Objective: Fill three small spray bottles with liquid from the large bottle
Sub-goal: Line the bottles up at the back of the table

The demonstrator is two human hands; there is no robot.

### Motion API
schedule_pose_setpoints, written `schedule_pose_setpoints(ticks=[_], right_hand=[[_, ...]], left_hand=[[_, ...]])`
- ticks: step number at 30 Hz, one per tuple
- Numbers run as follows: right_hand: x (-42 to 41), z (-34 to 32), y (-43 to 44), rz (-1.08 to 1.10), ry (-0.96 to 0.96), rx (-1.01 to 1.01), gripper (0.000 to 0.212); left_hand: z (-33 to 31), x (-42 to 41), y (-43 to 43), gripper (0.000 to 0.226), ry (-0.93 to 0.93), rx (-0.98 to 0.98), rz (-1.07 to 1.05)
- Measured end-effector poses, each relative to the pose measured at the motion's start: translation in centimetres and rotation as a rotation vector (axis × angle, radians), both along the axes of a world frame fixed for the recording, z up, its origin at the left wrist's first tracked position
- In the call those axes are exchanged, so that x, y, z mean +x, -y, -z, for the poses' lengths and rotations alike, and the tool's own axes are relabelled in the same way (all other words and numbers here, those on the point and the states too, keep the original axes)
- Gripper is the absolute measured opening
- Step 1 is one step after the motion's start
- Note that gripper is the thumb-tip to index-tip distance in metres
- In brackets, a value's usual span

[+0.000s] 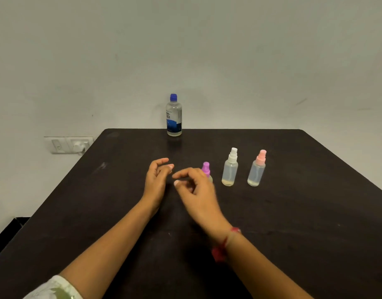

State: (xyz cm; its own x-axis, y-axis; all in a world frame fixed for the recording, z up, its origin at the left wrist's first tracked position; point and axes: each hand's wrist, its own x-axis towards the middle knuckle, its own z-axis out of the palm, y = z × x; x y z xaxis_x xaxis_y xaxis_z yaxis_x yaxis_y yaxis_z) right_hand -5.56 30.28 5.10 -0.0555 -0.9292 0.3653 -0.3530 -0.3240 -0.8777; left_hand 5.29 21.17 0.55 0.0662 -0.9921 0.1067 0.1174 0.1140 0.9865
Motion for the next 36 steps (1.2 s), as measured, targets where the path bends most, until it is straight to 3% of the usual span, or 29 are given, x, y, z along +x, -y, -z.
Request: schedule_pose_setpoints(ticks=[5,8,11,15,21,30,36], right_hand=[[-7.2,-1.2,-1.9,0.354,0.073,-0.280,0.029],[-11.4,-0.8,-1.6,0.603,0.077,-0.245,0.026],[-14.8,0.4,-0.8,0.718,0.038,-0.139,0.033],[-16.7,2.1,0.3,0.638,0.079,0.059,0.051],[-17.0,3.7,2.1,0.550,0.019,0.181,0.067],[-17.4,4.3,5.2,0.496,-0.040,0.180,0.045],[-17.7,4.0,9.2,0.431,0.013,0.191,0.045]], left_hand=[[0.4,-0.7,-0.4,0.016,0.098,-0.078,-0.045],[0.6,-0.6,-0.4,0.016,0.147,-0.094,-0.049],[0.6,-0.7,-0.4,0.017,0.200,-0.095,-0.038],[0.7,-0.7,-0.3,0.017,0.229,-0.097,-0.040],[0.7,-0.8,-0.1,0.019,0.286,-0.105,-0.029],[1.1,-1.0,0.9,0.017,0.301,-0.087,-0.017],[0.7,-1.8,3.8,0.018,0.307,-0.084,0.049]])
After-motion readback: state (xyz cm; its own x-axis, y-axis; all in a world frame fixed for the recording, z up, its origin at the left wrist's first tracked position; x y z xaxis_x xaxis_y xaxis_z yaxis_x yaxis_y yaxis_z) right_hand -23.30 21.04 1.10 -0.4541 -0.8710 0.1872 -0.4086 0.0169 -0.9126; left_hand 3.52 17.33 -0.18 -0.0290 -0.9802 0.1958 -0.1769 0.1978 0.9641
